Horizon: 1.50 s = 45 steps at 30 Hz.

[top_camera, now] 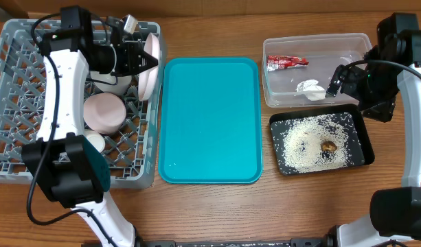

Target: Sort waste into correct bins and load items into the dishwasher

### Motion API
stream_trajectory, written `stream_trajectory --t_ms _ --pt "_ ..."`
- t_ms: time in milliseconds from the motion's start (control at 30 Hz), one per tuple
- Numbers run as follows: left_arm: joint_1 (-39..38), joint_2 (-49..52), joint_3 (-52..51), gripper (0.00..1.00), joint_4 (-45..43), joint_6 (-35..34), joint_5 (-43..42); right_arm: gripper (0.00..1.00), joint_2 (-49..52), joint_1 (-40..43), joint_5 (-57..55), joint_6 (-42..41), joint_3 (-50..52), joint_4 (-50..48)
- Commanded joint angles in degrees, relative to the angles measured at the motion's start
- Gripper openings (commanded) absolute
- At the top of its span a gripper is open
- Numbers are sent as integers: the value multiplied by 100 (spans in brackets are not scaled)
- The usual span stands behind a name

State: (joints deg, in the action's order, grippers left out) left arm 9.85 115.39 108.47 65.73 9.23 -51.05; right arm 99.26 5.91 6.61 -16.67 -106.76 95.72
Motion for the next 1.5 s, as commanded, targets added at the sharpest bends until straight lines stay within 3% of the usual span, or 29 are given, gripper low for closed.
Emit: stream_trajectory --t_ms 0,33,100,200,467,600,767,900,1133,1467 --pt "190 109 33 24 68 107 -251 100 -90 -4 -55 15 -22 -2" --pt "236 109 33 43 94 105 -258 100 -90 -4 -55 15 -22 -2" --pt "328 107 35 70 157 101 -258 100 -90 -4 -55 15 -22 -4" --pt "433 107 35 100 295 57 -260 100 -90 -4 -55 15 -22 -7" --pt "590 -57 39 100 616 83 87 100 -90 -24 197 15 -22 -323" --pt "542 -367 39 100 739 -162 1331 100 -90 -256 708 155 -22 -848" --pt "267 -789 39 100 922 -1283 3569 100 -83 -881 695 258 -22 -1593" --pt "-39 -949 39 100 1266 -1679 4457 100 -35 -1344 479 361 -20 -2199" --pt "-278 -944 39 100 2000 -1703 4572 100 17 -1646 345 367 -20 -2634" --pt "-278 -946 39 100 3053 -1714 4841 100 -13 -1543 328 514 -20 -1755"
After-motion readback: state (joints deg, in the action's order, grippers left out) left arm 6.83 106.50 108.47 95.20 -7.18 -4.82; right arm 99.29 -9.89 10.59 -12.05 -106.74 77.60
